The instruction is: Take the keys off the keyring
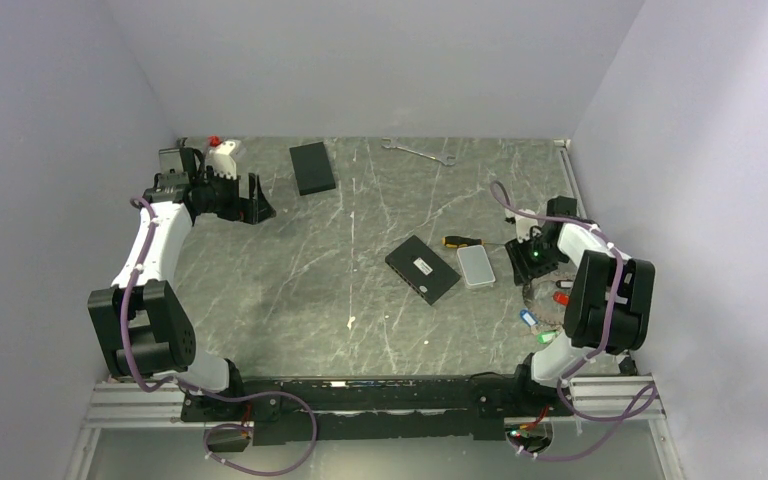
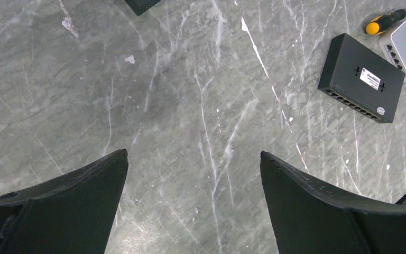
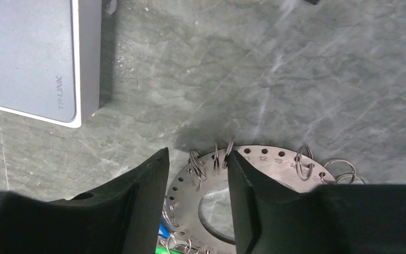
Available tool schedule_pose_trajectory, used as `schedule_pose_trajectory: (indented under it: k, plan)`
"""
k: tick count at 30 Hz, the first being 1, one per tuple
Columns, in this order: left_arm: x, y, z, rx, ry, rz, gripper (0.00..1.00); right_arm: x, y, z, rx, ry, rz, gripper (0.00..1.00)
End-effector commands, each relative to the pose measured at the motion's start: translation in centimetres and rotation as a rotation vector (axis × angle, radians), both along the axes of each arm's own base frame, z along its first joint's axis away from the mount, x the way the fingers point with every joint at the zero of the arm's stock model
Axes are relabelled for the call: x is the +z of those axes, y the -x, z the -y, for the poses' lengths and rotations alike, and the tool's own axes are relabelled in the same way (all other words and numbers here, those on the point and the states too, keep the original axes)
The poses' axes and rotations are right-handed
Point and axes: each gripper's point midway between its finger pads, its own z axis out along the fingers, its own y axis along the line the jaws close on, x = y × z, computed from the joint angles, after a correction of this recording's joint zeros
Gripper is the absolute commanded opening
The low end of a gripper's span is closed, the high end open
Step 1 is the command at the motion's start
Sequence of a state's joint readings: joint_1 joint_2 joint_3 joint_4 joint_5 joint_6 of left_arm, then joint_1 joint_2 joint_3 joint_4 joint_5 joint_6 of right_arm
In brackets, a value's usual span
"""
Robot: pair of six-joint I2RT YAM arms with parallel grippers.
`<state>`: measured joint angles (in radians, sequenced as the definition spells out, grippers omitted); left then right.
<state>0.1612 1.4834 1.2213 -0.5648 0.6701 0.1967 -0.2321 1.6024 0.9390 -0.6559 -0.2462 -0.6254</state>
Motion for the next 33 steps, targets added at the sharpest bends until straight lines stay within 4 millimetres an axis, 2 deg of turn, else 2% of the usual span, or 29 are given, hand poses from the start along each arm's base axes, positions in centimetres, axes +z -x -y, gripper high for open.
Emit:
schedule_pose_trajectory:
  k: [1,3,6,10,11,14,16,25,33]
  plan:
    - [1.4,0.1,0.5,-0.016,0.022,0.040,0.99,-0.5,0.3,-0.2,0.009,0.005,-0.010,0.44]
    - [1.5,0.0,0.4,-0.012,0.022,0.040,0.99,-0.5,0.9,-0.5,0.023,-0.007,-0.024,0.38]
    - [1.4,0.0,0.4,-0.008,0.020,0.038,0.99,-0.1,1.8,-0.9,0.031,-0.018,-0.032,0.35]
    - [1.5,0.0,0.5,-0.014,0.030,0.040,0.99,0.1,2.1,-0.8,0.031,-0.006,-0.022,0.21]
    - [1.5,0.0,0.6,-0.016,0.032,0.040,0.99,0.1,2.3,-0.9,0.032,-0.011,-0.029,0.15]
    - [1.5,0.1,0.6,-0.016,0.032,0.038,0.99,1.1,2.0,-1.3,0.028,-0.034,-0.017,0.03]
    - [1.6,0.1,0.6,-0.014,0.036,0.035,0.99,2.5,1.5,-1.7,0.022,-0.053,0.021,0.00]
    - [2.2,0.2,0.9,-0.026,0.054,0.028,0.99,10.5,-1.7,-3.6,-0.031,-0.164,0.255,0.00]
    - [3.6,0.8,1.6,-0.079,0.069,0.050,0.99,20.3,-5.0,-5.0,-0.126,-0.278,0.542,0.00]
